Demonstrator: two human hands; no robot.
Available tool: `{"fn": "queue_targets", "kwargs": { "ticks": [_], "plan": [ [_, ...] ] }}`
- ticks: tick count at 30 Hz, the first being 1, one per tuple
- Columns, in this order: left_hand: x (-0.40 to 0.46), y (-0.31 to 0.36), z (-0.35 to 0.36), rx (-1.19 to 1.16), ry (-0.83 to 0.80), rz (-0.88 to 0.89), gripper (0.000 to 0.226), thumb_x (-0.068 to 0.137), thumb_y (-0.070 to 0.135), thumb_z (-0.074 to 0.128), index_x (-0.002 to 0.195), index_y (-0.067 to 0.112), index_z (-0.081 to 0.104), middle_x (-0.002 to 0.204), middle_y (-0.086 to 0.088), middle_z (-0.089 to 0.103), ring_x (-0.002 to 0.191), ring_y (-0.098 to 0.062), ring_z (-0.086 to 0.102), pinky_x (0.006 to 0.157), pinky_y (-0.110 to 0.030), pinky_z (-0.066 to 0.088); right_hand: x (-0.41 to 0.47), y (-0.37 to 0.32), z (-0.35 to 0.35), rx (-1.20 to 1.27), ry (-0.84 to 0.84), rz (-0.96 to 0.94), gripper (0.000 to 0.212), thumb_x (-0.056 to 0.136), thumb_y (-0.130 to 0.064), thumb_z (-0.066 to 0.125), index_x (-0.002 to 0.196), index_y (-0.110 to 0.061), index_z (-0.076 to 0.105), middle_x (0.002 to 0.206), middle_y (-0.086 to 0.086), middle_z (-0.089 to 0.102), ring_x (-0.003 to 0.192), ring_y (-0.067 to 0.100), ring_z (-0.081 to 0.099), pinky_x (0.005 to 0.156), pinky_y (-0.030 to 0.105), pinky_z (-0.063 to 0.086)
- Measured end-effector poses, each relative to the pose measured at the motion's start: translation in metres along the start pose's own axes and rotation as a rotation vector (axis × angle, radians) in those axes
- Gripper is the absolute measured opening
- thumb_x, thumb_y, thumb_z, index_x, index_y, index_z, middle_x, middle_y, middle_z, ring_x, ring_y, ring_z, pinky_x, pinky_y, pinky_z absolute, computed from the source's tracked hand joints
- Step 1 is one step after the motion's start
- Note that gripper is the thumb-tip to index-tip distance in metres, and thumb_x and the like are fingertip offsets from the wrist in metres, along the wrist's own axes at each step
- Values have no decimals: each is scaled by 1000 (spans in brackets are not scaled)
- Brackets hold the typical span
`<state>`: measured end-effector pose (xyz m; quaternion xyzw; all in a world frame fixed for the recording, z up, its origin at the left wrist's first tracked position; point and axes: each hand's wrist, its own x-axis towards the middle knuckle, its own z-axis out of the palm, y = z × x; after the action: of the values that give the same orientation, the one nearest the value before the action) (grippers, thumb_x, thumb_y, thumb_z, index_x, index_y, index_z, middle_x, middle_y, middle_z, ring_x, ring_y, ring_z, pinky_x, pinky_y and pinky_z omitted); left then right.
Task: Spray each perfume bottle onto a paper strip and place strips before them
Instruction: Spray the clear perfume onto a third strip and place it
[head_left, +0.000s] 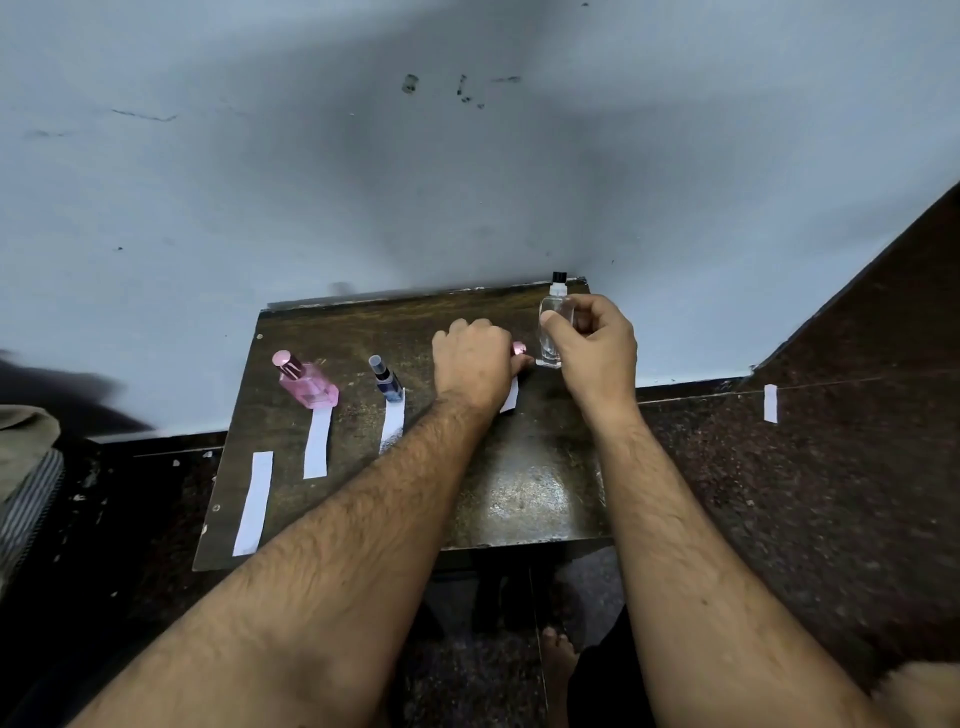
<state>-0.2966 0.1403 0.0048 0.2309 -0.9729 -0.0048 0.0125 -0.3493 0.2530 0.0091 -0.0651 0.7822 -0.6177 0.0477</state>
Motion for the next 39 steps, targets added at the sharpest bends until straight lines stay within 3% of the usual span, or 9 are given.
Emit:
{"fn": "queue_targets", "kwargs": {
  "ticks": [9, 18, 21, 24, 27, 31, 33, 37, 39],
  "plan": [
    [-8, -13, -6, -114, -19, -60, 45, 84, 60, 62, 108, 24, 72, 108, -2, 65, 105, -26, 58, 82, -39, 45, -1, 2, 1, -4, -26, 10, 22, 78, -34, 73, 97, -23, 68, 76, -12, 63, 73, 7, 58, 73, 31, 52],
    [-49, -28, -12, -718, 112, -284, 17, 92, 21, 64, 106, 21, 75, 101, 6, 74, 94, -10, 66, 85, -25, 51, -20, -2, 2, 85, -193, 13, 17, 68, -43, 72, 82, -37, 65, 69, -17, 59, 72, 13, 59, 77, 47, 55],
    [-61, -32, -22, -849, 152, -383, 14, 88, 20, 69, 102, 22, 71, 86, 10, 68, 84, -7, 62, 79, -21, 48, -32, -9, 2, 157, -239, 32, 14, 76, -30, 74, 86, -29, 65, 75, -8, 58, 74, 13, 55, 76, 43, 54],
    [-72, -36, -36, -951, 178, -464, 26, 85, 19, 73, 108, 22, 61, 76, 11, 63, 78, -5, 59, 76, -24, 45, -47, -21, -1, 231, -302, 89, 12, 84, -17, 71, 91, -23, 63, 87, 2, 65, 85, 23, 65, 81, 46, 56],
    [-79, -42, -51, -1036, 147, -516, 39, 83, 21, 75, 120, 18, 63, 76, 11, 67, 83, -8, 63, 79, -24, 45, -62, -41, -7, 360, -384, 141, 11, 90, -7, 63, 95, -16, 58, 98, 14, 71, 86, 31, 71, 69, 39, 59],
    [-87, -58, -69, -1196, 167, -568, 16, 68, 38, 77, 79, 26, 75, 81, 7, 75, 83, -18, 72, 83, -43, 58, -85, -70, -19, 407, -505, 133, 14, 94, -2, 52, 99, -16, 52, 89, 11, 74, 68, 22, 71, 51, 23, 50],
    [-93, -64, -83, -1253, 195, -597, 15, 66, 40, 75, 73, 27, 74, 78, 6, 76, 80, -22, 73, 80, -47, 59, -97, -85, -25, 454, -547, 134, 18, 95, -1, 43, 103, -16, 51, 77, 9, 72, 58, 22, 67, 49, 23, 45],
    [-111, -66, -136, -1346, 255, -622, 14, 77, 35, 77, 79, 21, 71, 84, 1, 74, 83, -25, 71, 77, -46, 60, -116, -120, -42, 666, -660, 168, 28, 95, -11, 29, 109, -13, 53, 72, 13, 63, 48, 24, 54, 40, 20, 36],
    [-118, -70, -159, -1357, 289, -603, 16, 82, 32, 75, 91, 18, 72, 92, -1, 72, 87, -22, 67, 79, -38, 59, -124, -138, -49, 732, -701, 187, 32, 94, -15, 28, 108, -13, 56, 73, 13, 59, 47, 22, 50, 40, 18, 33]
  ]
}}
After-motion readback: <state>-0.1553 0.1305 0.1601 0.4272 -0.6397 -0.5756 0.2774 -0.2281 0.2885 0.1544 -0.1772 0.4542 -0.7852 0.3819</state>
